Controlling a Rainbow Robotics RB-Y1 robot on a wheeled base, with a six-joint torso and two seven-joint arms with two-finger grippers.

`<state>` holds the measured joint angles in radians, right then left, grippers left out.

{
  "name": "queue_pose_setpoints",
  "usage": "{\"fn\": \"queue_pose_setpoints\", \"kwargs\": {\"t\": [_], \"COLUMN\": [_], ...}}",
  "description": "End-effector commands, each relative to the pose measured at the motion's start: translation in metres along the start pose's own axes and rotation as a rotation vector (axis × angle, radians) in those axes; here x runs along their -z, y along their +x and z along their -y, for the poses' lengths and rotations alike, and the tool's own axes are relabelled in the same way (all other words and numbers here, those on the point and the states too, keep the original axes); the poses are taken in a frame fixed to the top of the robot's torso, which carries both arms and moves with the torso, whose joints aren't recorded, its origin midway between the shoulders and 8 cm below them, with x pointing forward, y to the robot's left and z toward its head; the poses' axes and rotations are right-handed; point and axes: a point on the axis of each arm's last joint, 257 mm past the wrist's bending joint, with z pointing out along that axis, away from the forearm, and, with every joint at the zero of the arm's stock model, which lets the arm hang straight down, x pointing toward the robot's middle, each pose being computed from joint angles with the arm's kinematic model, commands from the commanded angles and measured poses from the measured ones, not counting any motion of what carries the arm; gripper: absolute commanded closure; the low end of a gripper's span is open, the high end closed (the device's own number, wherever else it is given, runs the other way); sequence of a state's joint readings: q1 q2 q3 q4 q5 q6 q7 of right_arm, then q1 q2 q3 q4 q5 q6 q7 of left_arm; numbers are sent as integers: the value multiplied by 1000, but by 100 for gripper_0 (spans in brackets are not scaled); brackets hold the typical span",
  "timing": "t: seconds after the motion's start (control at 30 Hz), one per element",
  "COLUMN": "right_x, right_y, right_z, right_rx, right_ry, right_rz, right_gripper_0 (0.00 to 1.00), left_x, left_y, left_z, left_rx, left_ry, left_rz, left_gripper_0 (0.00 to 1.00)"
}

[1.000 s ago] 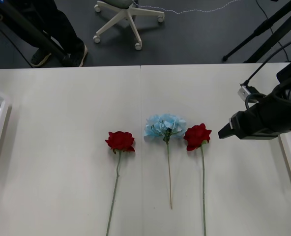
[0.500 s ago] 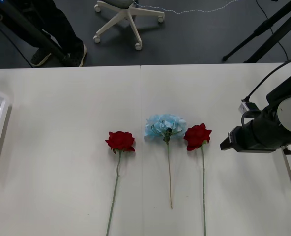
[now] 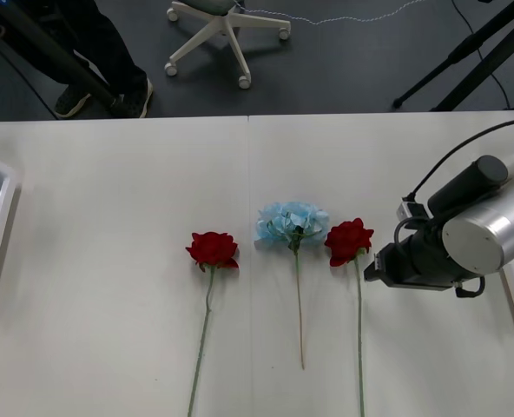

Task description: Put the red flowers into the right box and the blue flowers into the left box

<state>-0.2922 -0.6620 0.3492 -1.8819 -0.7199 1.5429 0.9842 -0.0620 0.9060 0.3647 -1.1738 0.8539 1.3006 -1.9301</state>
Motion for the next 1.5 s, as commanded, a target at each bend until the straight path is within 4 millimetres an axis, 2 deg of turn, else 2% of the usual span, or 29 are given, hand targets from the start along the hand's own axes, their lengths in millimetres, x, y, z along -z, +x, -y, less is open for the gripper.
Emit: {"fn": "queue_pose_setpoints", "kwargs": {"t": [0.03, 0.13, 0.33, 0.37, 0.4, 0.43, 0.53, 0.6, 0.63, 0.67, 0.7, 0.73, 0.77, 0.8, 0.83, 0.87, 0.9, 0.93, 0.97, 1.0, 1.23, 1.27, 1.3, 1.33, 1.37, 1.4, 1.5], "right_x": [-10, -14, -28, -33, -33, -36, -42, -43, -46, -47, -49, -49, -54, -56, -60, -61, -64, -64, -64, -66, -66, -67, -67, -69, -69, -71, -73], "right_y": [10, 14, 24, 27, 27, 27, 31, 31, 33, 33, 34, 34, 34, 33, 31, 30, 29, 27, 26, 26, 26, 27, 27, 27, 27, 26, 25], "right_z": [-18, -21, -30, -32, -32, -36, -42, -44, -46, -46, -47, -47, -51, -50, -51, -50, -51, -51, -51, -49, -48, -46, -46, -42, -42, -40, -37], "right_rx": [11, 13, 13, 12, 12, 13, 13, 17, 18, 15, 10, 10, 5, 3, 3, 0, -2, -3, -3, -6, -3, -3, -3, -6, -7, -9, -12], "right_ry": [-16, -12, 5, 15, 15, 21, 28, 28, 27, 26, 24, 24, 17, 19, 21, 21, 19, 19, 18, 22, 27, 33, 33, 41, 42, 44, 48], "right_rz": [-2, -4, 3, 10, 10, 24, 32, 39, 39, 38, 35, 35, 38, 41, 52, 57, 62, 68, 72, 74, 73, 73, 73, 70, 69, 73, 76], "right_gripper_0": [0, 0, 0, 0, 0, 0, 0, 0, 0, 0, 0, 0, 0, 0, 0, 0, 0, 0, 0, 1, 4, 6, 6, 8, 8, 9, 12], "left_x": [44, 56, 102, 120, 120, 140, 170, 178, 187, 189, 193, 193, 196, 197, 196, 195, 193, 191, 189, 184, 157, 152, 152, 145, 144, 138, 131], "left_y": [-37, -41, -51, -54, -54, -59, -65, -66, -66, -66, -67, -67, -64, -63, -56, -53, -47, -42, -39, -32, -8, -4, -4, 0, 1, 4, 8], "left_z": [-9, 0, 34, 48, 48, 65, 99, 113, 141, 151, 173, 173, 207, 218, 250, 260, 284, 304, 315, 339, 418, 426, 426, 442, 443, 458, 473], "left_rx": [-31, -35, -29, -31, -31, -49, -83, -93, -107, -108, -104, -104, -103, -105, -93, -89, -82, -77, -77, -84, -204, -226, -226, -260, -264, -301, -344], "left_ry": [-6, 17, 94, 112, 112, 130, 152, 159, 175, 183, 204, 204, 240, 251, 297, 315, 363, 406, 431, 486, 569, 557, 557, 540, 535, 514, 477], "left_rz": [61, 62, 63, 67, 67, 82, 109, 114, 131, 139, 155, 155, 178, 184, 192, 191, 192, 188, 184, 175, 159, 156, 156, 154, 154, 161, 176], "left_gripper_0": [0, 0, 0, 0, 0, 0, 0, 0, 0, 0, 0, 0, 0, 0, 0, 0, 0, 0, 0, 0, 0, 0, 0, 0, 0, 0, 0]}}
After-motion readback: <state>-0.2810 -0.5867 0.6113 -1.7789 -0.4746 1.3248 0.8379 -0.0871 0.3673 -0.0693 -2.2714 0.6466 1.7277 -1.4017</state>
